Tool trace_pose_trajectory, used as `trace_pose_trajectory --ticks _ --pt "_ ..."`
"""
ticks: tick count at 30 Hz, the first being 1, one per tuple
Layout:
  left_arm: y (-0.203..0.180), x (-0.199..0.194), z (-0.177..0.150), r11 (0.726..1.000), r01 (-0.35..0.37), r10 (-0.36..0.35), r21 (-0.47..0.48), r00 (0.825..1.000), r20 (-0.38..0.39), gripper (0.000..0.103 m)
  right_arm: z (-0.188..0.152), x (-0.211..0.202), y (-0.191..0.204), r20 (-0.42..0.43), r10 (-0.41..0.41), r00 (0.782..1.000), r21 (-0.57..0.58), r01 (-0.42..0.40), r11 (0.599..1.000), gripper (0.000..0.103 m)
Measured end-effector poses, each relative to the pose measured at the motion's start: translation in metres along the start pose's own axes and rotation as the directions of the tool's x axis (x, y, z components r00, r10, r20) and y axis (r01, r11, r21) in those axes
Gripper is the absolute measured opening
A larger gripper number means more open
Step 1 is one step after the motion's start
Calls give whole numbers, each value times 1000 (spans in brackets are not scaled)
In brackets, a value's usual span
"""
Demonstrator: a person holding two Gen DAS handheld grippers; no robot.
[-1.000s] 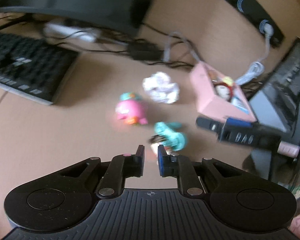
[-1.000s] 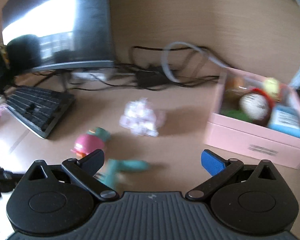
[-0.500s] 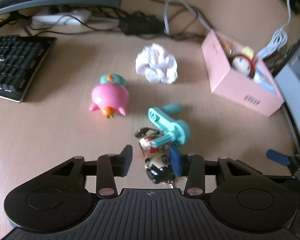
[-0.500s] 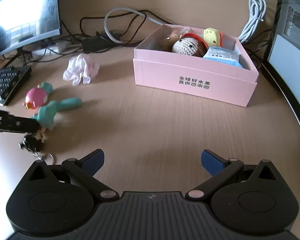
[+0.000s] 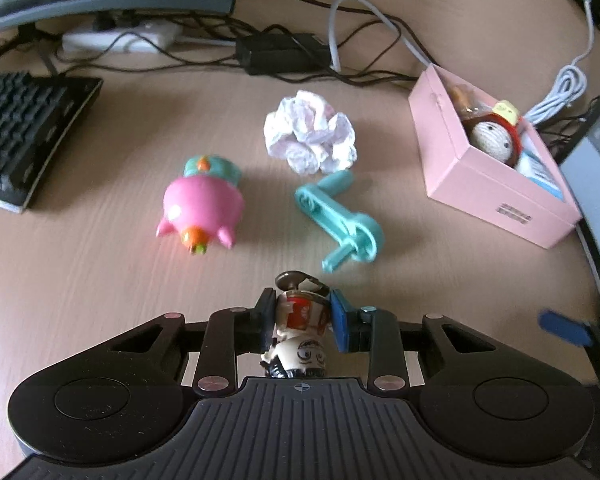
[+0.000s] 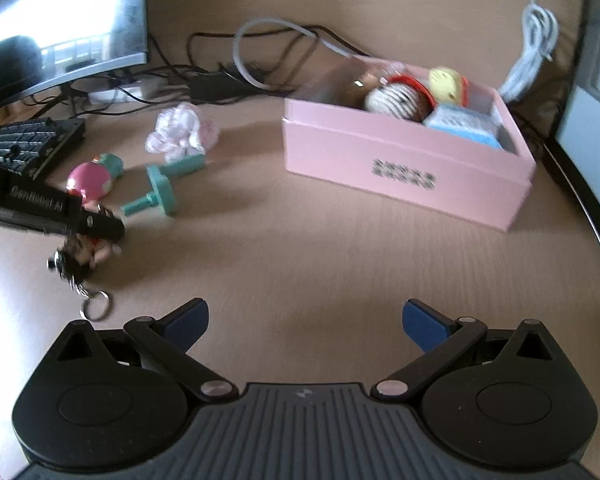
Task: Organize objects
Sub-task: 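Lift the figure keychain off the desk with the left gripper, then carry the figure keychain toward the box with the left gripper while the right grasps the pink pig toy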
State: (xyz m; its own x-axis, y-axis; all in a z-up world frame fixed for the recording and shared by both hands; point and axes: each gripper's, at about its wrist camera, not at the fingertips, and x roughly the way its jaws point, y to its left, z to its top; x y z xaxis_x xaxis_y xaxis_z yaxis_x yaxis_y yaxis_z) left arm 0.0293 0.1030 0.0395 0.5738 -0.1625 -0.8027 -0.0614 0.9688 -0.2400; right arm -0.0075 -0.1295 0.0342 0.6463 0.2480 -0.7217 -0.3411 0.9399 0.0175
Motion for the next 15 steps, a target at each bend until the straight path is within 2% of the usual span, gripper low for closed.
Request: trace_pose_trajectory --ticks 4,9,15 --pt "17 -21 -14 1000 25 -25 6 1000 16 32 15 1 19 41 51 998 -72 -48 996 103" --pt "50 -53 -20 997 32 -28 -64 998 61 32 37 7 53 80 125 989 -175 -109 978 103" --pt "84 -91 -17 992 23 -7 -121 991 131 32 47 19 80 75 160 984 -251 -136 958 103"
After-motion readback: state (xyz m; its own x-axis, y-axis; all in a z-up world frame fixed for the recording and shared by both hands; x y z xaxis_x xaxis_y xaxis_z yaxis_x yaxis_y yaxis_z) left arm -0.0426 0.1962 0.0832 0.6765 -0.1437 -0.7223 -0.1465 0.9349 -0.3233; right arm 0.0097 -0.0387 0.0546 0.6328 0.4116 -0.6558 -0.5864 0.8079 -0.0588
